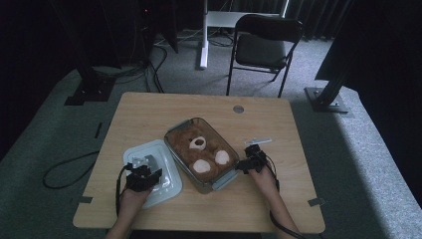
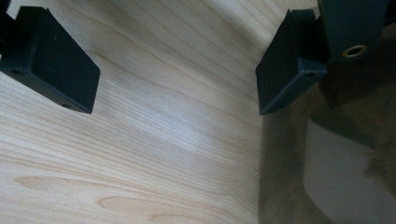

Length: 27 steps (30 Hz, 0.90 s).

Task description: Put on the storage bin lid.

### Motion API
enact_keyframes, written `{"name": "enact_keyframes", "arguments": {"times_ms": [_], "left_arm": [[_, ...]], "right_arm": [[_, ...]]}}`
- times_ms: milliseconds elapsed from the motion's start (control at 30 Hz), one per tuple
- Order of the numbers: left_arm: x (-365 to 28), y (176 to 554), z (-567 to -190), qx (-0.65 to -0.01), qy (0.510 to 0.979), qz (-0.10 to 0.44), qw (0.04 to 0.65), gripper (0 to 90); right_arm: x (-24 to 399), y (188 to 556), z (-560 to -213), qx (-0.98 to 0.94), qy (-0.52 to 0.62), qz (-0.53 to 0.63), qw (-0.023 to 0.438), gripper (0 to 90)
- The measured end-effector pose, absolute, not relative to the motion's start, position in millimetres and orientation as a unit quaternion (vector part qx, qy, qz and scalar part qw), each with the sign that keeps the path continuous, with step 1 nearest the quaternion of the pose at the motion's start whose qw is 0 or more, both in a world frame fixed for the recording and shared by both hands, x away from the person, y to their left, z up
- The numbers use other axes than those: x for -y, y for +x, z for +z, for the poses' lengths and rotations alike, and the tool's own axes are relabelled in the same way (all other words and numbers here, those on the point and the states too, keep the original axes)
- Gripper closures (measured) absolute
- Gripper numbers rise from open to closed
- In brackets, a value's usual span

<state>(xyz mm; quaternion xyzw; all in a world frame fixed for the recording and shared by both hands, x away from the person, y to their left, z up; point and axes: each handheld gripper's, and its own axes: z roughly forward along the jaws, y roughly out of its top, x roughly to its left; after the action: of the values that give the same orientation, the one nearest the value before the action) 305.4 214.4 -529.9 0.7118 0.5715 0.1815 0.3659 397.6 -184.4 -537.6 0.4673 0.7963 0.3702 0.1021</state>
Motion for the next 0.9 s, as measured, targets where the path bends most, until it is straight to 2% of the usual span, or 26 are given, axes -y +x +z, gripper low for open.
{"name": "enact_keyframes", "arguments": {"times_ms": [233, 333, 733, 900], "left_arm": [[-226.3, 298.1, -513.0, -0.569, 0.693, 0.183, 0.402, 73.7], [-232.1, 293.3, -503.0, -0.567, 0.685, 0.19, 0.416, 73.8], [-251.5, 263.2, -445.3, -0.537, 0.658, 0.209, 0.484, 74.4], [-253.0, 251.0, -420.4, -0.512, 0.655, 0.196, 0.52, 74.4]], "right_arm": [[183.7, 393.7, -538.3, -0.802, 0.454, 0.377, 0.094, 13.2], [183.7, 391.1, -538.8, -0.801, 0.453, 0.379, 0.1, 13.4], [166.7, 370.8, -541.7, -0.817, 0.419, 0.39, 0.07, 13.4], [153.4, 363.4, -541.1, -0.826, 0.4, 0.392, 0.066, 13.4]]}}
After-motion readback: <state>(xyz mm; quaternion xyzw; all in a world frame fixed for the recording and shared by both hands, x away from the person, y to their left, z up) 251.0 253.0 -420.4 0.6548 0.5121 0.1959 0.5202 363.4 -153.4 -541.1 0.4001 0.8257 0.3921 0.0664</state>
